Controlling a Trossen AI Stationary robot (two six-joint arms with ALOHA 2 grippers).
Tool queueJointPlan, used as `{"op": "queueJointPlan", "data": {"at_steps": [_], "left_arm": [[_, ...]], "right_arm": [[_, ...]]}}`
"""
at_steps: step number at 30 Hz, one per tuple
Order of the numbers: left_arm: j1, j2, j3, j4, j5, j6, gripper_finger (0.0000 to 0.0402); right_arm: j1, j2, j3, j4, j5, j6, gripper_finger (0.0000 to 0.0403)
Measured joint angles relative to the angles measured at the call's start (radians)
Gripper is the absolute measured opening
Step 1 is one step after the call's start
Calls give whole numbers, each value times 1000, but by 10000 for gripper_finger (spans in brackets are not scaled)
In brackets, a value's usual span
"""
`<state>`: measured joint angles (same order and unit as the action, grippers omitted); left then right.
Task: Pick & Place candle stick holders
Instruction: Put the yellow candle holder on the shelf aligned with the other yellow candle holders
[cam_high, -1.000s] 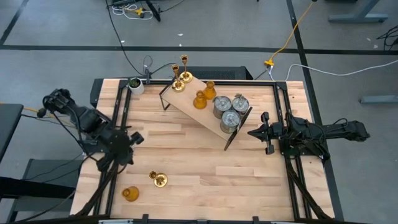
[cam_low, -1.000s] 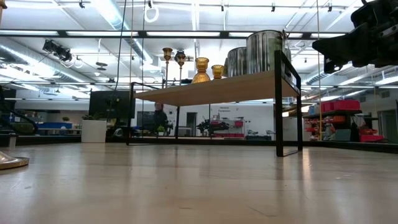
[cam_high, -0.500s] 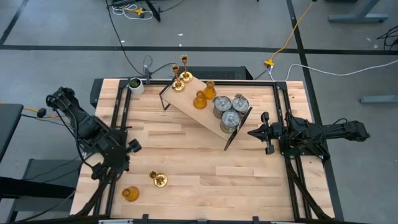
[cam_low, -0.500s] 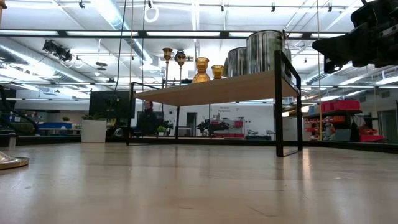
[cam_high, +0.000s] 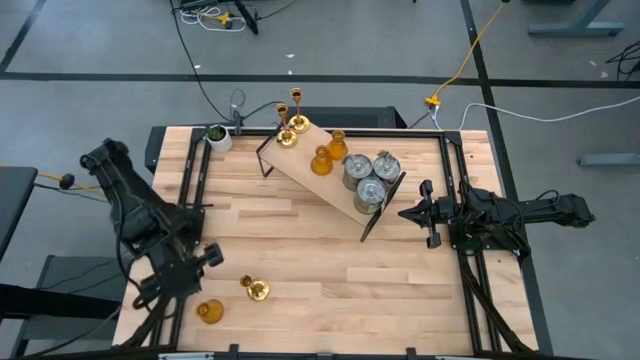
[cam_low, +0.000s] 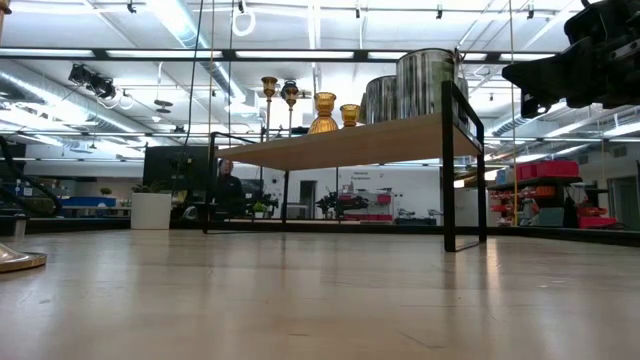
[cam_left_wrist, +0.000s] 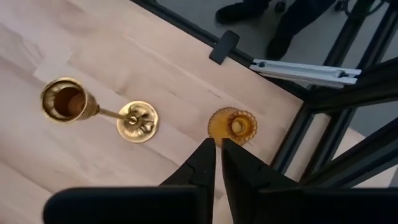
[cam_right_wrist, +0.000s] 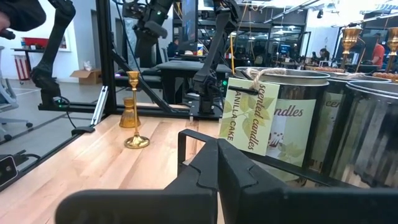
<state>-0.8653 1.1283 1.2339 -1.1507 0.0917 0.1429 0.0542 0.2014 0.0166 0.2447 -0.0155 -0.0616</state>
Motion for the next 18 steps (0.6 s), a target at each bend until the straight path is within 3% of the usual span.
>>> {"op": "queueJointPlan", "data": {"at_steps": [6, 18], "left_arm": [[-71, 27, 0, 3, -71, -1, 60], [-151, 133, 0, 13, -74, -80, 158]], "right_arm": [[0, 0, 0, 0, 0, 0, 3], [0, 0, 0, 0, 0, 0, 3]]}}
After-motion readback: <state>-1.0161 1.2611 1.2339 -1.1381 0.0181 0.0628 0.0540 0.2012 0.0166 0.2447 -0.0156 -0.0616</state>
